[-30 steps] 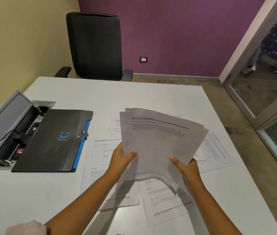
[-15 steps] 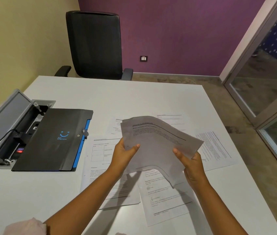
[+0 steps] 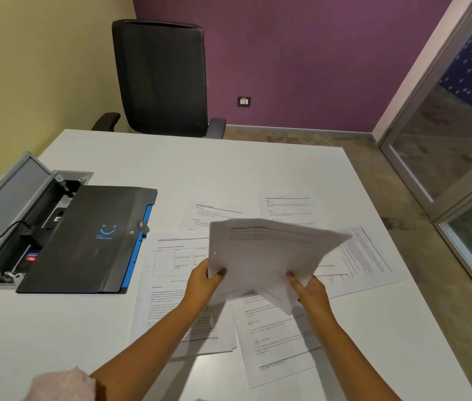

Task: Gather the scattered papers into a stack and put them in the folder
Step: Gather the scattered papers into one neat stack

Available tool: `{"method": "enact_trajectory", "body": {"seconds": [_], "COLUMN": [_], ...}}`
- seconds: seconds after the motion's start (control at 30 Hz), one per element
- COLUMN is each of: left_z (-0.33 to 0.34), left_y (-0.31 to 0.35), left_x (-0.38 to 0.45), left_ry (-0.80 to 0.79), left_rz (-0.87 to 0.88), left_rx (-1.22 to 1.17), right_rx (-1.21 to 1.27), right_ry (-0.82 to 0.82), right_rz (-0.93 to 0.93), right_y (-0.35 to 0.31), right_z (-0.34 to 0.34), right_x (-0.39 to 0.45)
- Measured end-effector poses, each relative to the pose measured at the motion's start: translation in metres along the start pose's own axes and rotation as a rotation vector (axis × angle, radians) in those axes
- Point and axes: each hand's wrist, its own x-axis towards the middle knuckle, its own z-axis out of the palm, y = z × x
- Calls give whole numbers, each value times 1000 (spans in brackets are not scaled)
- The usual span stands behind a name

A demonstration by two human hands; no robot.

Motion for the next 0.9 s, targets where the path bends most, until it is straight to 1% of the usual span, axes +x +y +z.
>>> {"method": "enact_trajectory", "body": {"seconds": [0.1, 0.17, 0.4, 0.5, 0.57, 0.67, 0.8, 0.83, 0.9], "left_z": [-8, -14, -49, -65, -75, -86, -102, -105, -109], "left_y": [0, -2, -36, -51, -60, -75, -94, -98, -102], "left_x": [1, 3, -9, -12, -13, -15, -21, -22, -22], "left_ry": [48, 80, 198, 260, 283, 327, 511, 523, 446], "left_rz": [-2, -14, -182, -298, -366, -437, -524, -537, -529], "left_rx": [-40, -29, 72, 71, 95, 196, 349, 348, 265], "right_rx": [-43, -79, -108, -258, -341, -495, -599, -633, -692], "right_ry": [53, 32, -193, -348, -403, -414, -412, -415, -413], "right_rz": [37, 62, 186, 186, 176, 169, 204, 201, 171], "right_y": [-8, -12, -7, 1, 7, 19, 38, 42, 48], "right_z": [5, 10, 37, 55, 67, 82, 92, 92, 90], "right_x": [6, 8, -10, -17, -23, -26, -28, -28, -30]}}
